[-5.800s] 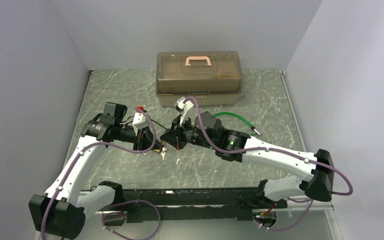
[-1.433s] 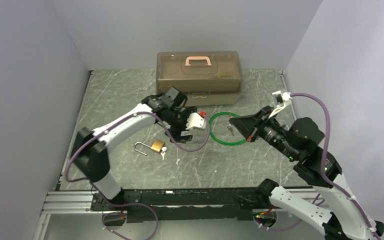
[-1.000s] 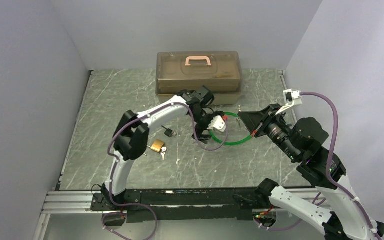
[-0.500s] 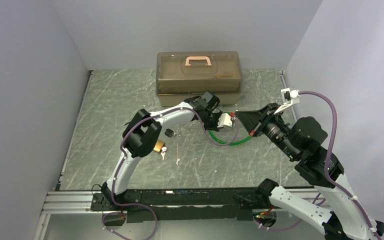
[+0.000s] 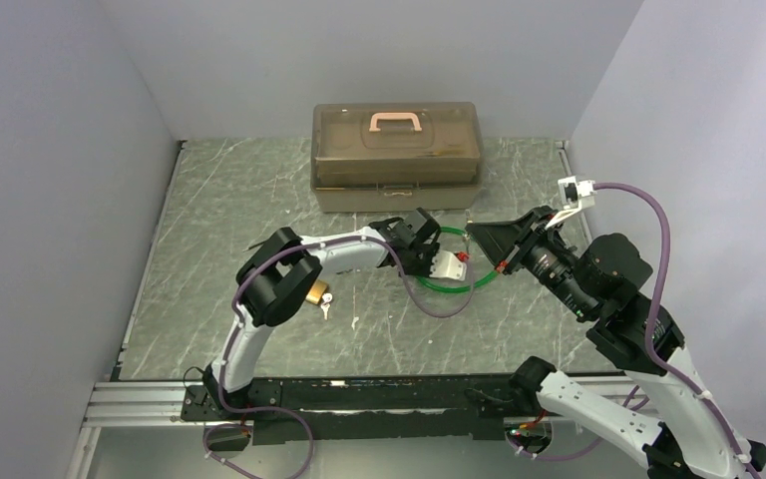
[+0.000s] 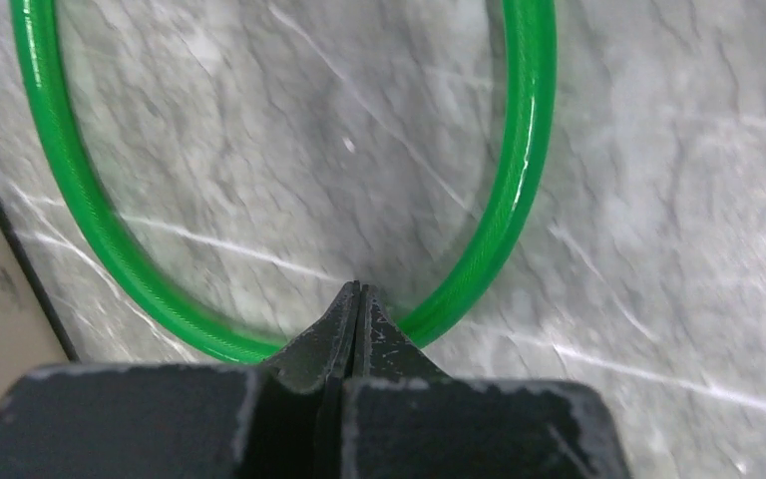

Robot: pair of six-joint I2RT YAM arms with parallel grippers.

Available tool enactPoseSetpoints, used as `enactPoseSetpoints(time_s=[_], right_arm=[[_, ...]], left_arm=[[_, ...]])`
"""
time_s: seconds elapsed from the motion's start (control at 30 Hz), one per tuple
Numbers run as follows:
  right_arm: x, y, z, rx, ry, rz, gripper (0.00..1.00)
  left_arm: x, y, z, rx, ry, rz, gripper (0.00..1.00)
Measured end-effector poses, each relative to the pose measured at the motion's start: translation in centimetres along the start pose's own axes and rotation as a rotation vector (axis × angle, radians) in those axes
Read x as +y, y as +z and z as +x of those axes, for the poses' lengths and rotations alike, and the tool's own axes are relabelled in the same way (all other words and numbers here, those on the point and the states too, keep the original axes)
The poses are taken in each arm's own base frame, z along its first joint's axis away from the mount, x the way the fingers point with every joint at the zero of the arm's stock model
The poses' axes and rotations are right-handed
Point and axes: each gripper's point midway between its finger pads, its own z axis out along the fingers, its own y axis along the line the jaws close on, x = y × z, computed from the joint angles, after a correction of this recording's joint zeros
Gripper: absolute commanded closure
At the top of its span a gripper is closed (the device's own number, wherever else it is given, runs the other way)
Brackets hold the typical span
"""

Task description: Unlock with the key

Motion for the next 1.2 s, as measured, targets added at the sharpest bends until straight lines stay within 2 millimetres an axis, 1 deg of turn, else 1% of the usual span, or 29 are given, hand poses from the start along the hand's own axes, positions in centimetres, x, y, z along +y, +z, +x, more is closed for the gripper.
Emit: enactPoseSetpoints(time_s=[0.13,0.2,0.3,0.37,0.4,0.5,0.57,0.63,0.7,0.77,0.8,0.83,0.9,0.97,1.0,1.07,1.1,1.13,1.17,1.2], right_arm=[[0.2,0.0,-0.1,-0.007,0.002,-0.014,1.0],[0.4,-0.1,-0.1,-0.008,0.002,-0.027,1.0],[0.5,-0.1,0.3,-0.002,0.003,-0.037,1.0],[0.5,0.0,0.6,0.007,0.002,-0.041,1.0],[0.5,0.1,0.7,0.011,0.002,-0.046,1.0],[0.5,0.2,1.0,0.02,0.002,-0.05,1.0],[0.5,0.2,1.0,0.023,0.001,-0.05,1.0],[0.5,0.4,1.1,0.023,0.001,-0.051,1.0],[0.5,0.6,1.2,0.027,-0.002,-0.049,1.0],[0.4,1.0,1.3,0.033,-0.004,-0.045,1.0],[0.3,1.2,1.5,0.037,-0.005,-0.042,1.0],[0.3,1.3,1.6,0.041,-0.007,-0.039,1.0],[0.1,1.6,1.7,0.047,-0.013,-0.033,1.0],[0.1,1.7,1.8,0.05,-0.016,-0.03,1.0],[0.0,1.7,1.8,0.05,-0.018,-0.028,1.0],[0.0,1.8,1.8,0.05,-0.022,-0.025,1.0],[-0.1,1.9,1.8,0.051,-0.024,-0.024,1.0],[-0.1,1.9,1.9,0.052,-0.025,-0.023,1.0],[-0.2,2.0,1.9,0.053,-0.028,-0.02,1.0],[-0.2,2.0,1.9,0.053,-0.03,-0.018,1.0]], left_arm=[[-1.6,-1.6,1.5,0.059,-0.018,0.034,1.0],[-3.2,-2.8,2.6,0.091,-0.029,0.064,1.0],[-6.6,-5.5,4.8,0.145,-0.058,0.123,0.99],[-9.6,-7.6,6.4,0.189,-0.087,0.179,0.95],[-10.6,-8.3,6.9,0.202,-0.096,0.199,0.91],[-14.0,-10.6,8.5,0.243,-0.144,0.265,0.78],[-15.6,-11.8,9.2,0.269,-0.184,0.306,0.62],[-16.3,-12.5,9.3,0.279,-0.224,0.337,0.38],[-16.1,-13.2,8.5,0.266,-0.282,0.356,0.3],[-14.1,-14.0,6.7,0.214,-0.339,0.336,0.27],[-12.2,-14.4,5.0,0.159,-0.359,0.303,0.25],[-10.5,-14.7,4.2,0.123,-0.376,0.27,0.25],[-6.9,-15.3,2.0,0.036,-0.385,0.197,0.25],[-4.4,-15.2,0.7,-0.019,-0.372,0.149,0.25],[-3.4,-14.7,0.2,-0.042,-0.361,0.138,0.25],[-2.9,-13.1,0.0,-0.057,-0.348,0.152,0.24],[-3.1,-11.9,0.2,-0.056,-0.344,0.174,0.24],[-3.2,-11.0,0.5,-0.051,-0.345,0.191,0.17],[-3.6,-9.9,0.9,-0.043,-0.348,0.216,0.14],[-4.1,-8.7,1.4,-0.036,-0.348,0.246,0.06]])
